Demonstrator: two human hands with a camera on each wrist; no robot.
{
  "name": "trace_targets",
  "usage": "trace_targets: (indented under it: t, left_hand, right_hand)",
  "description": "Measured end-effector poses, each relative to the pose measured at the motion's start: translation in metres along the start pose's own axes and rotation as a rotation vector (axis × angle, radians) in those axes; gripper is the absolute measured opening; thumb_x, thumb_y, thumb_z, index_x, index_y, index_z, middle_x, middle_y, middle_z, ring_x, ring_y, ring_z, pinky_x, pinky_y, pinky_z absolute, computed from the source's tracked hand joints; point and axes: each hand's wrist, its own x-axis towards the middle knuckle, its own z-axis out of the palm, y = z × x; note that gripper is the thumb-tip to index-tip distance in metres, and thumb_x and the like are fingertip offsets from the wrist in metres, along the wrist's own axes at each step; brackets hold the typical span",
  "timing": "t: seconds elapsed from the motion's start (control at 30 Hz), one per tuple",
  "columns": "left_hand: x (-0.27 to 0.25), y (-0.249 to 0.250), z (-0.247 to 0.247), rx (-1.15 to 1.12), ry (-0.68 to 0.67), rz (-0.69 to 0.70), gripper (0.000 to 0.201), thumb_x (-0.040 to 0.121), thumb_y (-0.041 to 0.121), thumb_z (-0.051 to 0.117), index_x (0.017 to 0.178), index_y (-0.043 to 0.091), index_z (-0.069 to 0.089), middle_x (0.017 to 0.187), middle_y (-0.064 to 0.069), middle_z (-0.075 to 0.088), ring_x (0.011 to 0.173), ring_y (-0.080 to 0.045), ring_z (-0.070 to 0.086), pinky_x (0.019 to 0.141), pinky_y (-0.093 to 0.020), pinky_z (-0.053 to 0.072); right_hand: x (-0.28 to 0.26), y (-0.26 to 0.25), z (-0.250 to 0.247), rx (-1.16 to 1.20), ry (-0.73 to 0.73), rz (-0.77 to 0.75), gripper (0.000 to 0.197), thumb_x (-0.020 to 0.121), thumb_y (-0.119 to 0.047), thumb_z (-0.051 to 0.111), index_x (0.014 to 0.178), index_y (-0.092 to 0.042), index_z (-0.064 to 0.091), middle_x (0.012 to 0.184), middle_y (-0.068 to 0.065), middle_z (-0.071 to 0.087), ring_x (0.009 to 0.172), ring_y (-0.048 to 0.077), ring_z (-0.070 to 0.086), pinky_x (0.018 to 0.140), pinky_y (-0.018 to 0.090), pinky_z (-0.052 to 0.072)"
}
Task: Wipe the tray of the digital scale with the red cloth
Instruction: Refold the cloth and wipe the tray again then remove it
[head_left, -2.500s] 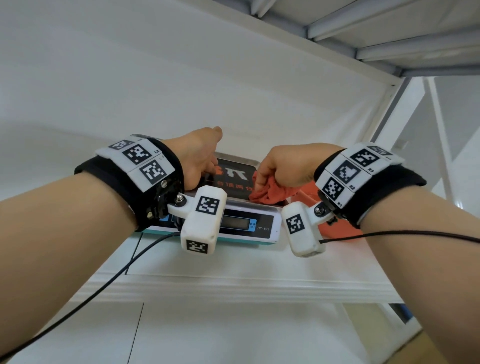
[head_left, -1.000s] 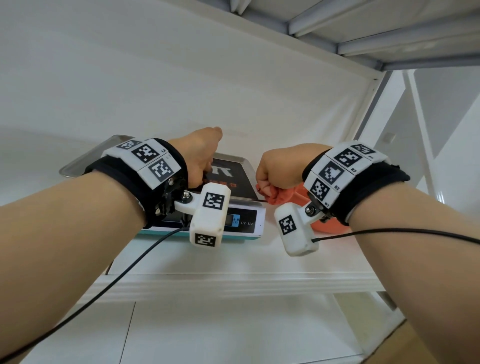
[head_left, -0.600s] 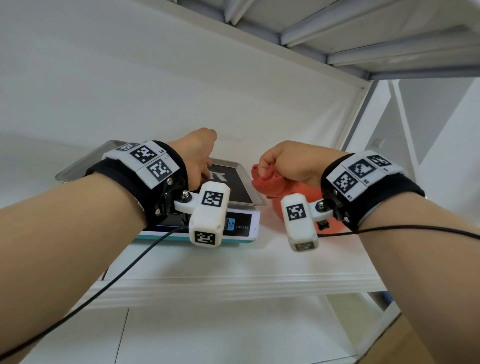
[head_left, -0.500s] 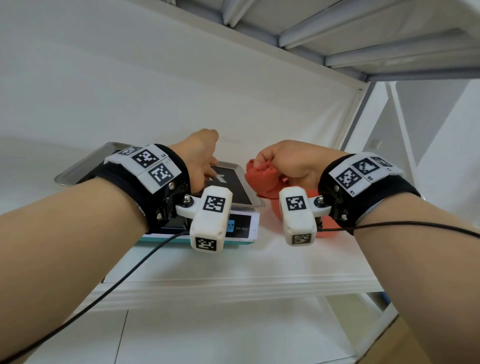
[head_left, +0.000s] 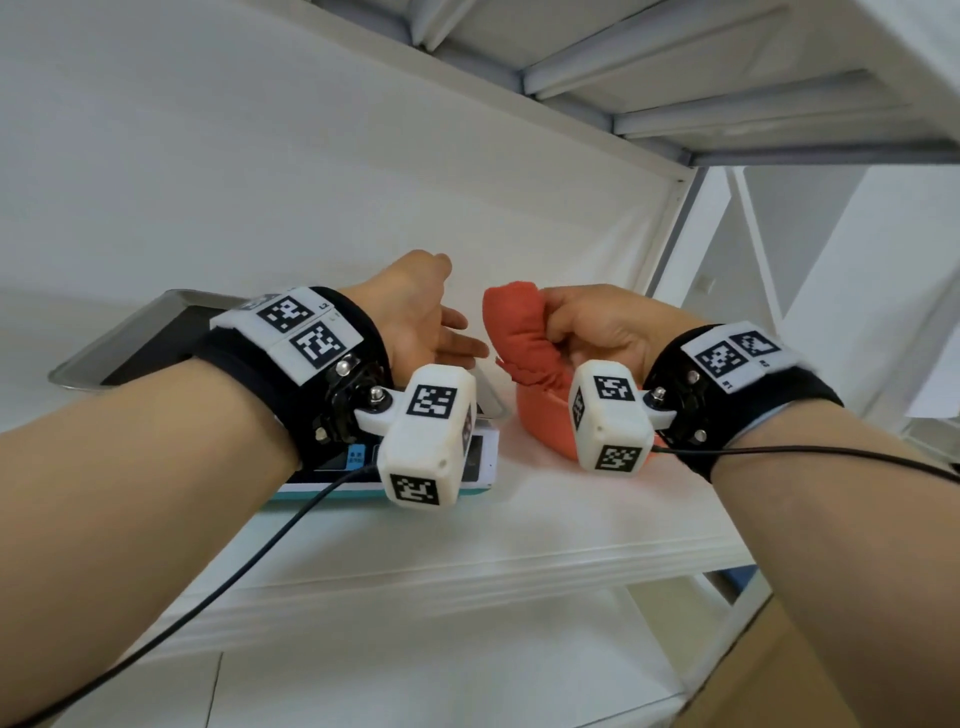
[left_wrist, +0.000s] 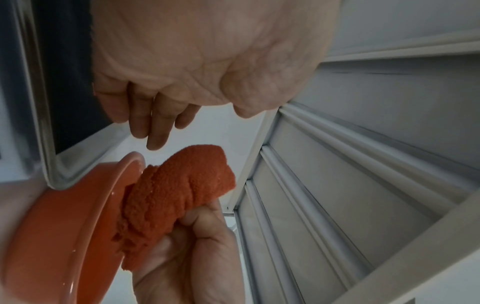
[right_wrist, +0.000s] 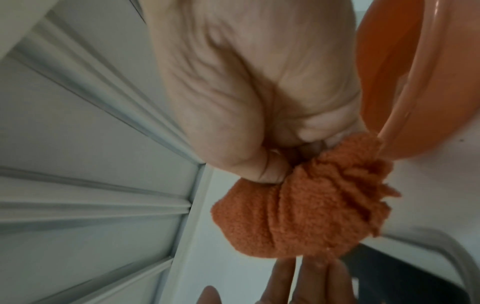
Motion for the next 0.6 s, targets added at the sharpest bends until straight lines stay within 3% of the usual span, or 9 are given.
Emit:
trace_targets:
  t: [0.1, 0.23, 0.33, 0.43, 0.47, 0.53, 0.6]
  left_hand:
    - [0.001, 0.001, 0.011, 0.005, -0.026, -0.007, 0.065, 0.098, 0.052, 0.033, 0.142, 0.003, 0.038, 0.125, -0.022, 0.06, 0.126, -0.034, 0.046, 0.088, -0.047, 0.04]
    - [0.005, 0.003, 0.028, 0.039, -0.036, 0.008, 0.059, 0.099, 0.044, 0.037, 0.143, 0.004, 0.038, 0.127, -0.021, 0.059, 0.126, -0.033, 0.047, 0.082, -0.045, 0.042]
    - [0.01, 0.006, 0.044, 0.066, -0.007, 0.013, 0.057, 0.1, 0.043, 0.036, 0.141, 0.004, 0.039, 0.129, -0.021, 0.058, 0.124, -0.033, 0.049, 0.071, -0.044, 0.045]
    - [0.017, 0.012, 0.061, 0.068, 0.016, 0.021, 0.055, 0.1, 0.043, 0.035, 0.139, 0.004, 0.041, 0.127, -0.021, 0.058, 0.106, -0.034, 0.056, 0.057, -0.042, 0.044]
    - [0.02, 0.013, 0.066, 0.068, 0.021, 0.022, 0.055, 0.1, 0.044, 0.035, 0.139, 0.004, 0.041, 0.128, -0.021, 0.058, 0.106, -0.034, 0.056, 0.057, -0.042, 0.044]
    - [0.027, 0.015, 0.074, 0.069, 0.037, 0.017, 0.056, 0.101, 0.044, 0.034, 0.14, 0.004, 0.04, 0.129, -0.022, 0.057, 0.111, -0.034, 0.054, 0.058, -0.043, 0.043]
    - [0.033, 0.016, 0.081, 0.07, 0.053, 0.008, 0.057, 0.101, 0.045, 0.034, 0.141, 0.005, 0.04, 0.13, -0.022, 0.056, 0.116, -0.035, 0.053, 0.058, -0.043, 0.042]
  right_hand:
    - [-0.003, 0.003, -0.018, 0.057, 0.115, -0.006, 0.06, 0.086, 0.019, 0.02, 0.12, -0.01, 0.06, 0.082, 0.022, 0.069, 0.056, 0.03, 0.072, 0.052, 0.041, 0.061]
    - [-0.003, 0.003, -0.046, 0.083, 0.23, -0.01, 0.052, 0.087, 0.018, 0.021, 0.112, -0.007, 0.059, 0.082, 0.019, 0.064, 0.049, 0.026, 0.07, 0.044, 0.035, 0.057]
    - [0.002, 0.007, -0.066, 0.107, 0.295, 0.03, 0.049, 0.089, 0.019, 0.024, 0.109, -0.001, 0.064, 0.073, 0.016, 0.073, 0.057, 0.025, 0.073, 0.051, 0.038, 0.061]
    - [0.016, 0.011, -0.088, -0.128, 0.38, 0.043, 0.043, 0.092, 0.017, 0.032, 0.116, 0.003, 0.064, 0.103, 0.021, 0.073, 0.093, 0.031, 0.074, 0.088, 0.049, 0.059]
    - [0.019, 0.013, -0.093, -0.193, 0.394, 0.054, 0.038, 0.094, 0.015, 0.034, 0.114, 0.004, 0.065, 0.106, 0.019, 0.072, 0.097, 0.03, 0.072, 0.093, 0.05, 0.056]
    - [0.028, 0.02, -0.106, -0.368, 0.417, 0.053, 0.03, 0.095, 0.01, 0.043, 0.111, 0.001, 0.066, 0.105, 0.018, 0.07, 0.095, 0.03, 0.069, 0.094, 0.048, 0.056]
    - [0.041, 0.031, -0.122, -0.522, 0.424, 0.016, 0.031, 0.091, 0.004, 0.055, 0.117, -0.004, 0.067, 0.112, 0.017, 0.07, 0.09, 0.026, 0.067, 0.082, 0.038, 0.059]
